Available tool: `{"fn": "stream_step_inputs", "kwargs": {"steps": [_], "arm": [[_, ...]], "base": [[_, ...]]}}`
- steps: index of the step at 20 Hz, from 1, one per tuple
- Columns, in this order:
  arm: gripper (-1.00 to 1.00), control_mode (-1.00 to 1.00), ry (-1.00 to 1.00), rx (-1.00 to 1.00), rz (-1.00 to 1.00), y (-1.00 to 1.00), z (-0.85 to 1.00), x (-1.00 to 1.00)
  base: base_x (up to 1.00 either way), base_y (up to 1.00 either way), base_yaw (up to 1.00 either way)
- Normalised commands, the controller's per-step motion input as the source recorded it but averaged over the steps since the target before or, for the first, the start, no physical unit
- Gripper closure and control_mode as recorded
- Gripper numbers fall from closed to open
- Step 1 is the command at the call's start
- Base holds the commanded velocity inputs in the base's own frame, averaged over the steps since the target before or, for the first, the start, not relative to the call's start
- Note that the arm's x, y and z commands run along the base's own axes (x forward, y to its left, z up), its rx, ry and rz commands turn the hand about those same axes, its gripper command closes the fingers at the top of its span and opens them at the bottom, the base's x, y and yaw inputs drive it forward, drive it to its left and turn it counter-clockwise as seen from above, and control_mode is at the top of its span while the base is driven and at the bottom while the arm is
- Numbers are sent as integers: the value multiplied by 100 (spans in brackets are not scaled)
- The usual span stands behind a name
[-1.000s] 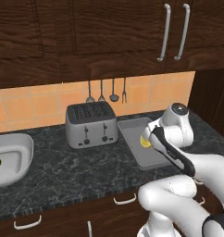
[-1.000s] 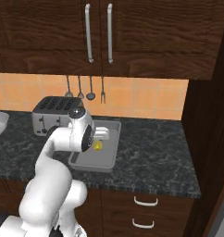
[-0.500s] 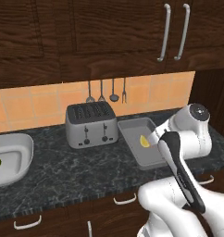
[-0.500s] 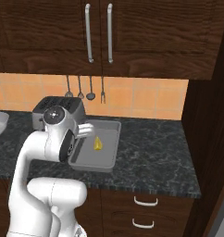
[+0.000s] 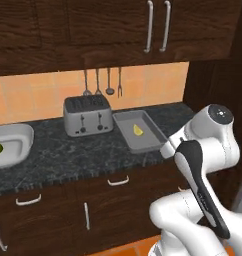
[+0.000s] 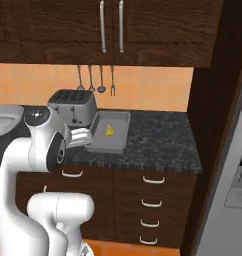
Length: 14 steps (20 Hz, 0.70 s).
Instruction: Place one lemon wedge and one chicken drumstick in each tupperware on the nearby counter, to pack two identical lunches.
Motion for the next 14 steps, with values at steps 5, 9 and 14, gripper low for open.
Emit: {"fn": "stream_step_inputs", "kwargs": {"steps": [5, 9, 14], "arm": [[-100, 100, 0, 0, 0, 0, 0, 0], [-100, 100, 0, 0, 0, 0, 0, 0], [-100, 100, 0, 0, 0, 0, 0, 0]], "base": [[-53, -92, -16], [1, -100, -4], [2, -100, -3]]}}
